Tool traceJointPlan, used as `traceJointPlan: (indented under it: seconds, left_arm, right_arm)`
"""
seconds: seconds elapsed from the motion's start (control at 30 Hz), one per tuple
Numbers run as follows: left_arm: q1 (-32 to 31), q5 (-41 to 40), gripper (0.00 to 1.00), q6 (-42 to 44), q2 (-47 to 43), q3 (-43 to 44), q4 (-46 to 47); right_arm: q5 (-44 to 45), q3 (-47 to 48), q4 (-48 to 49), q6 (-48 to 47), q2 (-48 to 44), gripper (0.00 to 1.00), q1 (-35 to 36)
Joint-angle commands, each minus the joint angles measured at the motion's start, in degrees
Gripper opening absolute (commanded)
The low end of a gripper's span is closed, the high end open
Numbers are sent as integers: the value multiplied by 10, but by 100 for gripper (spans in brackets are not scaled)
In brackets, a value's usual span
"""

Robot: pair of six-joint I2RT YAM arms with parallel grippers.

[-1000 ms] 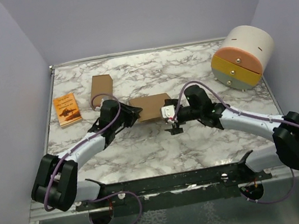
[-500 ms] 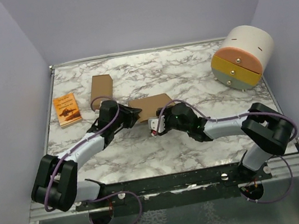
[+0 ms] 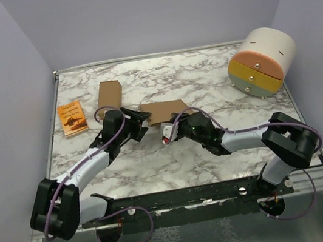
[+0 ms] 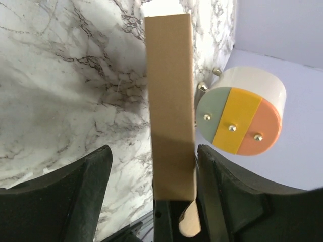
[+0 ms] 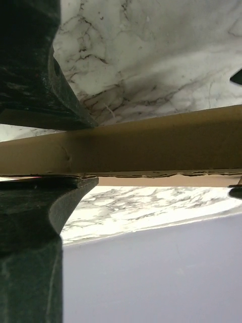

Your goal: Fold the paper box

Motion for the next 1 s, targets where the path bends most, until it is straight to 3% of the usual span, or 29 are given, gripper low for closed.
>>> traceJointPlan:
  seconds: [0.0,0.17,0.33,0.47,0.6,0.7,0.83,0.97]
  left_arm:
    - [2,-52,74,-1,-62,8,-64]
    - [3,-137,77,48,-164,23,-116]
    - [3,-201,77,178,-256,14,-91]
    - [4,-154,78,290,-305,-32,13]
    - [4,-88,78,367,-328,-75,106]
    - [4,-56,79,397,-333,-92,130]
    - [4,-39,79,420,-335,-97,118]
    - [4,-34,79,426,-336,-105,107]
  right_arm:
    - [15,31,-11,56,-46,28,-11]
    - [-50,102,-143,167,-83,27,-62]
    - [-164,238,-324,314,-93,26,-139]
    - [-316,334,-442,442,-62,26,-216]
    - [-440,373,-512,531,-20,26,-242]
    - [-534,364,-514,614,15,26,-254]
    - [-645,318,-412,756,61,26,-272]
    - [-693,294,-329,863,109,26,-277]
